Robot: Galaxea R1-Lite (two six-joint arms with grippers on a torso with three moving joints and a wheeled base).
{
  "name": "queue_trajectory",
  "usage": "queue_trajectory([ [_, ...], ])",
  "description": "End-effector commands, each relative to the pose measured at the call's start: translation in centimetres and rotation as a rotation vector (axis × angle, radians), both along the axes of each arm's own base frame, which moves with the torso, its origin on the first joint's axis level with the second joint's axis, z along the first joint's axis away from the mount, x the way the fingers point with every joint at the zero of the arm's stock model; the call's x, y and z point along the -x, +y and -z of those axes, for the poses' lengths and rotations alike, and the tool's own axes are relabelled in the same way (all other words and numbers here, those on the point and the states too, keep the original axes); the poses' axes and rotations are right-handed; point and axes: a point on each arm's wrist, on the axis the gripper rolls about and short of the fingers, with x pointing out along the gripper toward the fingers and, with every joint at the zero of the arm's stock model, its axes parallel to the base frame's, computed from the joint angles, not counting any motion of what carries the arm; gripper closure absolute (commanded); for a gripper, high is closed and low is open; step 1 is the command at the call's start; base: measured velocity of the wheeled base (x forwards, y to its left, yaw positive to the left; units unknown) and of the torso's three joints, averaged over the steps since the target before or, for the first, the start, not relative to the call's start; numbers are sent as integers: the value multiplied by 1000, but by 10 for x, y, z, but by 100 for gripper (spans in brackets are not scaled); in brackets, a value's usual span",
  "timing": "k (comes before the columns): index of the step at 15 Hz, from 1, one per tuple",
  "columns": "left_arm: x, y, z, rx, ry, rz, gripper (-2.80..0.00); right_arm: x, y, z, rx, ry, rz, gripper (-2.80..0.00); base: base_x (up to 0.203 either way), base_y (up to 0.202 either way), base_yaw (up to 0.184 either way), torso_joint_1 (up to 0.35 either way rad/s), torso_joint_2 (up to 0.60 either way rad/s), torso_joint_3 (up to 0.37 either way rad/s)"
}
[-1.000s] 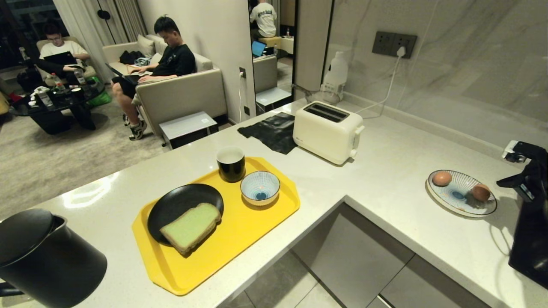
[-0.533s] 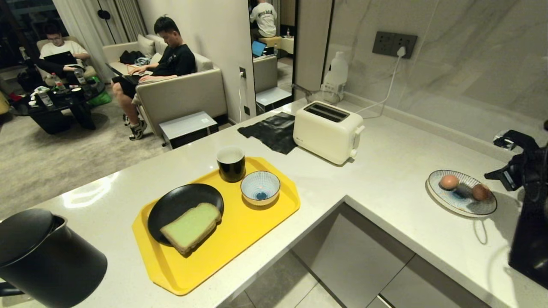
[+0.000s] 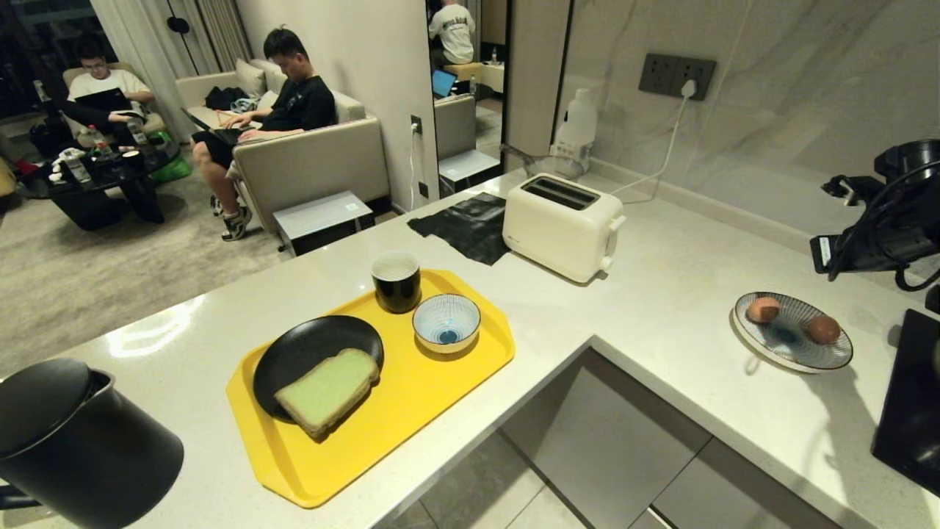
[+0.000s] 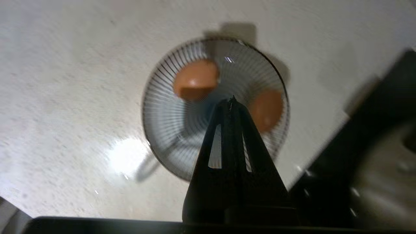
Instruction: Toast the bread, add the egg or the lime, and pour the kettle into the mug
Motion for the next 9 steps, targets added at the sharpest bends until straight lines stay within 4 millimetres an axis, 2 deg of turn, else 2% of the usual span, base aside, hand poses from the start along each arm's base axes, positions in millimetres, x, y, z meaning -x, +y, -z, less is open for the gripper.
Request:
queue_trajectory([
  [1, 0, 0, 0, 0, -3, 0, 0, 10, 6, -16, 64, 11, -7, 0, 0, 0, 0, 0, 0, 0],
  [9, 0, 0, 0, 0, -3, 0, 0, 23, 6, -9, 58, 26, 16, 0, 0, 0, 0, 0, 0, 0],
])
